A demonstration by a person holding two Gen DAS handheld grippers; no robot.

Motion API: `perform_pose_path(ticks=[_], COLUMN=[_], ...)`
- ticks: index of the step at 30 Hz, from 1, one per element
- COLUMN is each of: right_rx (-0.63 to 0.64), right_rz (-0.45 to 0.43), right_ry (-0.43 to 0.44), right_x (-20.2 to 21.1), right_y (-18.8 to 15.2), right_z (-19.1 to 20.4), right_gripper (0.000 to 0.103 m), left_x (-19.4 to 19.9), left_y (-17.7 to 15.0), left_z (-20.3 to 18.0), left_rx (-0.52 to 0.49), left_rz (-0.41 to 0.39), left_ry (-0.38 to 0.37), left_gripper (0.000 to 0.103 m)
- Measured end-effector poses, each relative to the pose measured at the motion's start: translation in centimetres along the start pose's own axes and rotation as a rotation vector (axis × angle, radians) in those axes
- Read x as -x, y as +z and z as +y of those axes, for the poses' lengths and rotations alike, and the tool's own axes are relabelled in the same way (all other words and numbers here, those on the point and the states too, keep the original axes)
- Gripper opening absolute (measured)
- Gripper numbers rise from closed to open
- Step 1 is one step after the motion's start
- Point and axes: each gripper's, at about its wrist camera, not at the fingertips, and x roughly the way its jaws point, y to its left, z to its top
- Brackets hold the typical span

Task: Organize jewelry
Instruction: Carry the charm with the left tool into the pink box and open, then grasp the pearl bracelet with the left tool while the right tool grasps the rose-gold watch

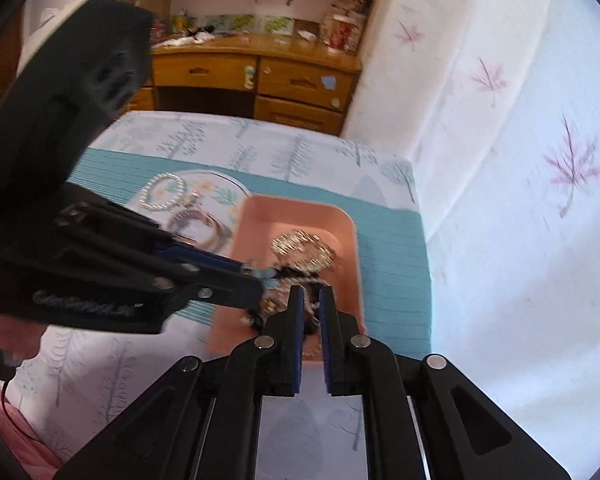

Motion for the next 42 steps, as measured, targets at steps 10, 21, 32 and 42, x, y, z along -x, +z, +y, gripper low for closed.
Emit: perform_pose_path(ticks=[10, 21, 32, 42], right_rx=[-0.11, -0.271, -0.006, 0.374], right_rz=[-0.007, -0.003, 0.025, 0.067], right_ry=[0.073, 0.315, 0.355, 0.265], right_x=[-1.3, -4.4, -7.4, -11.4], right_y=[0.1, 2.7, 5.1, 4.1], right_z=[-1.2, 2.8, 10.9, 16.5], right_gripper=[0.039, 0.077, 0.077, 0.062], left_x=[1.2, 4.9, 5.4, 4.4], left_y=[-1.3, -3.6, -4.5, -3.4], left_z=[3.7, 10.4, 16.2, 16.4], left_rx=[0.115, 0.253, 0.069, -0.18], left_rz=[0.034, -0.029, -0.046, -0.086], left_ry=[0.111, 0.388, 0.519, 0.592], left_gripper=[0.041, 0.054, 0.054, 0.051])
